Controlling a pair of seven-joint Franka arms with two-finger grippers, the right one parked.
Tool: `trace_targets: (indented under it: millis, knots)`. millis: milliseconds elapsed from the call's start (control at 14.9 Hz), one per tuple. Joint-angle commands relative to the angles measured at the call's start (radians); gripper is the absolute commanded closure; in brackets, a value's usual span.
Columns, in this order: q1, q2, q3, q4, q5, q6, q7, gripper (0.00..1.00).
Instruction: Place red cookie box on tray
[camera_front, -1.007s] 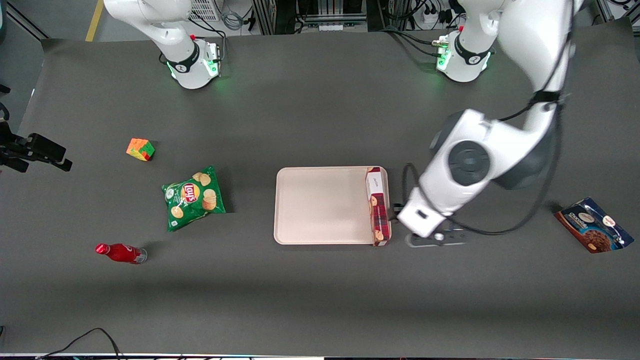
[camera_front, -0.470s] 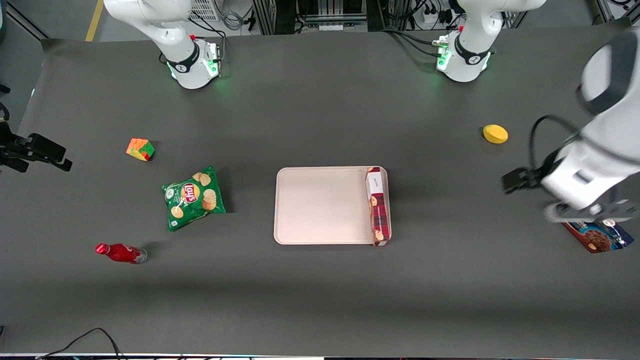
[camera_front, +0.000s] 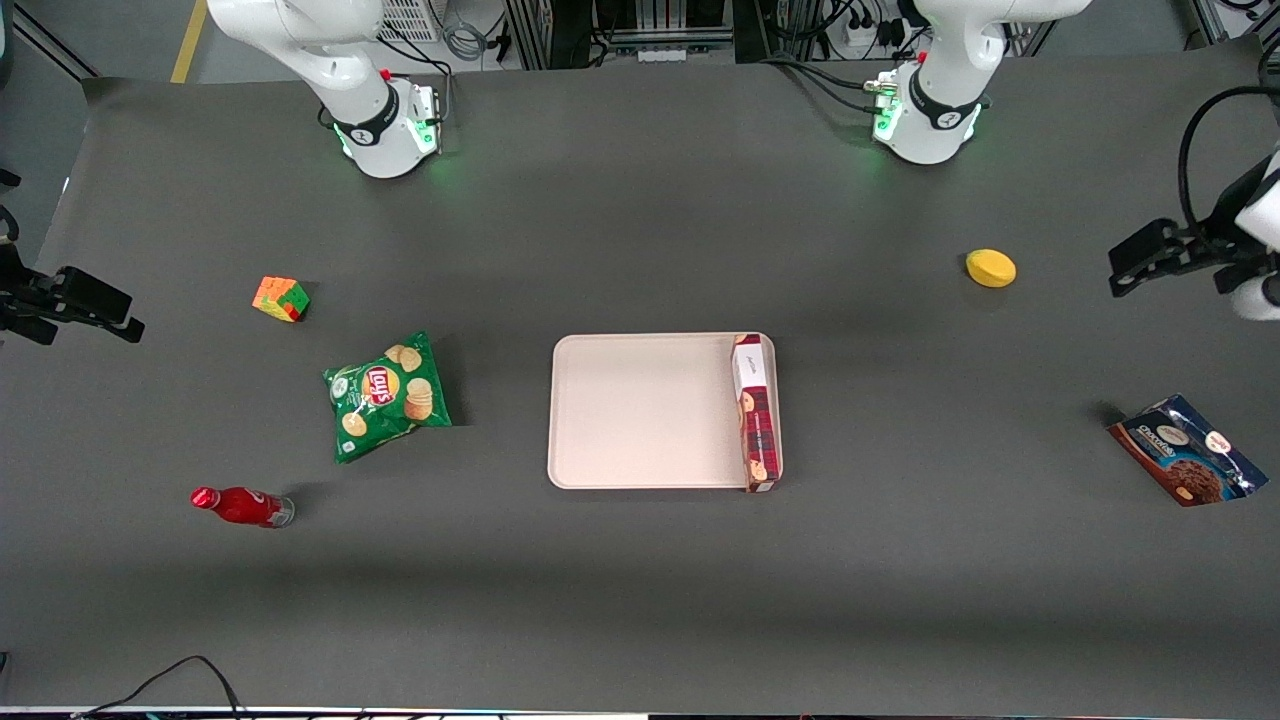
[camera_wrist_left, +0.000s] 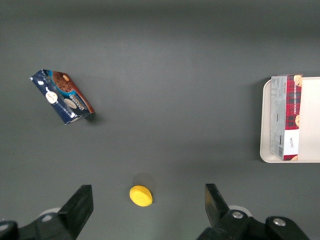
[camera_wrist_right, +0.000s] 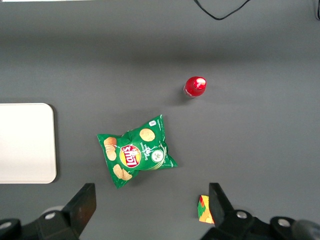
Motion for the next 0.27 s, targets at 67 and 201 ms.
trace_targets:
  millis: [67, 201]
  knots:
    - [0.031, -0.191, -0.001, -0.297, -0.013, 0.168, 0.064, 0.00]
    - [0.031, -0.207, -0.001, -0.333, -0.015, 0.190, 0.064, 0.00]
